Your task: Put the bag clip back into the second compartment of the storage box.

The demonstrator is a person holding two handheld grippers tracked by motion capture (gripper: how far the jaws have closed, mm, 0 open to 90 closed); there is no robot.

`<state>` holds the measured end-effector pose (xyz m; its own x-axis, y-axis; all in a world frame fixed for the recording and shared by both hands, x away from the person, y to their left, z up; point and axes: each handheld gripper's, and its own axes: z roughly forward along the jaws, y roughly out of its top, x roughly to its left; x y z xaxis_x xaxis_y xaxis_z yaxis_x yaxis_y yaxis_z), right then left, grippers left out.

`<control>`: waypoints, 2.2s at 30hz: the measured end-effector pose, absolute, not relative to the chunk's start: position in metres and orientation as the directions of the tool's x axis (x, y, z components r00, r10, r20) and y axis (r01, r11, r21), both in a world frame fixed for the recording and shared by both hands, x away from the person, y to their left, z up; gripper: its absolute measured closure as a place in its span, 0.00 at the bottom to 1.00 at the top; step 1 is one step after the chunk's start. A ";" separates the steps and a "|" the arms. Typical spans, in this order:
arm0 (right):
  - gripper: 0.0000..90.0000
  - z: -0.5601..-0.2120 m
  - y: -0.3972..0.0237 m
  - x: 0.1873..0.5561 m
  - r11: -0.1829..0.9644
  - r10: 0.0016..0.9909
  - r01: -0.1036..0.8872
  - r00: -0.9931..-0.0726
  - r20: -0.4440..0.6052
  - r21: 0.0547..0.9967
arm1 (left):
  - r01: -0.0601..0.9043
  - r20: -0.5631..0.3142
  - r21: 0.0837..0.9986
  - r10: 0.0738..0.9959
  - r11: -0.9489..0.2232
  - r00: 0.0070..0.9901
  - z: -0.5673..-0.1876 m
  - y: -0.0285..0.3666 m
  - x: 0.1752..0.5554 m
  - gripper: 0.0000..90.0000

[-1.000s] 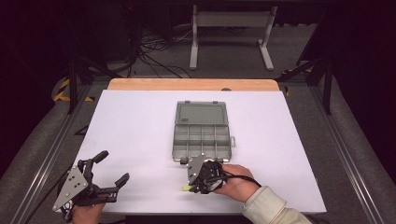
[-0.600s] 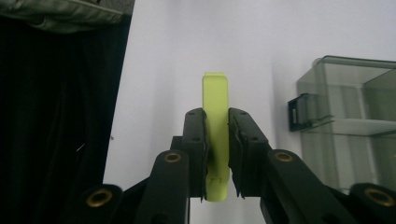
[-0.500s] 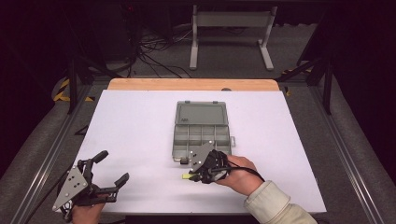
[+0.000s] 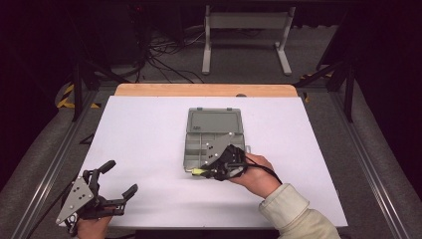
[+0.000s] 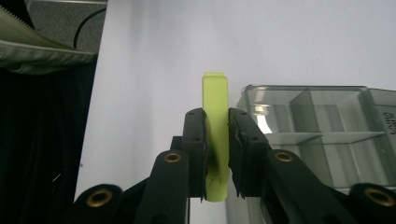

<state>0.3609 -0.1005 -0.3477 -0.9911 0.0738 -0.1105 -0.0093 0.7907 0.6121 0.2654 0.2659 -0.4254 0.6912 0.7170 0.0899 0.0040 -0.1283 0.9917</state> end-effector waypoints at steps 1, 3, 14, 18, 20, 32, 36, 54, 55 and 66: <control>0.86 -0.347 -0.101 0.362 0.787 0.083 -0.002 -0.991 -0.109 0.617 | 0.005 0.090 0.992 0.717 -0.130 0.692 -0.426 0.266 0.265 0.05; 0.86 -0.343 -0.103 0.367 0.780 0.105 0.012 -0.988 -0.112 0.626 | 0.002 0.091 0.992 0.718 -0.127 0.690 -0.425 0.266 0.265 0.05; 0.86 -0.329 -0.107 0.392 0.744 0.204 0.073 -0.971 -0.121 0.664 | 0.008 0.086 0.992 0.716 -0.126 0.693 -0.425 0.266 0.266 0.05; 0.86 -0.329 -0.105 0.399 0.743 0.230 0.092 -0.965 -0.124 0.663 | 0.009 0.080 0.993 0.717 -0.120 0.692 -0.426 0.267 0.266 0.05; 0.86 -0.329 -0.104 0.405 0.744 0.247 0.105 -0.961 -0.126 0.660 | 0.009 0.078 0.993 0.718 -0.117 0.691 -0.426 0.267 0.266 0.05; 0.86 -0.334 -0.104 0.437 0.717 0.383 0.205 -0.914 -0.131 0.666 | 0.010 0.075 0.993 0.717 -0.114 0.693 -0.426 0.267 0.266 0.05; 0.86 -0.337 -0.104 0.446 0.693 0.416 0.243 -0.903 -0.102 0.678 | 0.010 0.076 0.993 0.714 -0.116 0.696 -0.426 0.266 0.267 0.05; 0.86 -0.358 -0.104 0.478 0.649 0.544 0.368 -0.836 -0.069 0.666 | 0.008 0.077 0.993 0.711 -0.115 0.699 -0.426 0.266 0.267 0.05; 0.86 -0.359 -0.104 0.478 0.644 0.549 0.374 -0.834 -0.063 0.667 | 0.008 0.078 0.993 0.711 -0.116 0.699 -0.426 0.266 0.267 0.05; 0.86 -0.376 -0.108 0.480 0.592 0.573 0.437 -0.819 0.028 0.677 | 0.006 0.077 0.993 0.711 -0.114 0.699 -0.426 0.266 0.267 0.05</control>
